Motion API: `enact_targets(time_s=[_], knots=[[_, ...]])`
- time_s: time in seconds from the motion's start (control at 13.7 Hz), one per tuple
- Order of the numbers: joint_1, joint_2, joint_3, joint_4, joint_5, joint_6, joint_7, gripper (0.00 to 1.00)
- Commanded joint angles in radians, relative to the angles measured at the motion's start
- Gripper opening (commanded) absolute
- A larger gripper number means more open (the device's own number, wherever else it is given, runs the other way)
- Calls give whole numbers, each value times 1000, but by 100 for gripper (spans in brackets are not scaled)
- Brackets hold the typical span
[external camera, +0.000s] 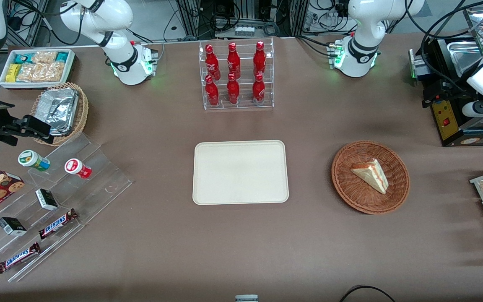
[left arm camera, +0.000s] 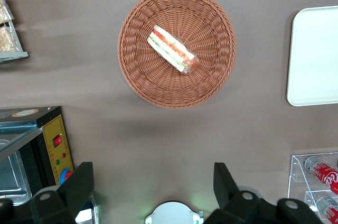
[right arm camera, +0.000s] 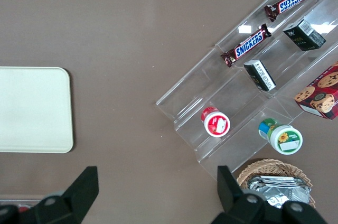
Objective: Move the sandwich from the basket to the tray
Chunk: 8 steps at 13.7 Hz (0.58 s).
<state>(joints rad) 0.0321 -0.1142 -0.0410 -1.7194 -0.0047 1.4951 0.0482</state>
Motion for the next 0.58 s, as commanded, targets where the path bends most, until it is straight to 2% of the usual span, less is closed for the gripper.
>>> enact_targets(time_s=[0.0,0.36,0.51], knots=[[-6,-9,0,-6,6,-4,-14,100],[2,97,9,-14,28,86,-18,100],[2,128,41,-81,26,202,-83,100]])
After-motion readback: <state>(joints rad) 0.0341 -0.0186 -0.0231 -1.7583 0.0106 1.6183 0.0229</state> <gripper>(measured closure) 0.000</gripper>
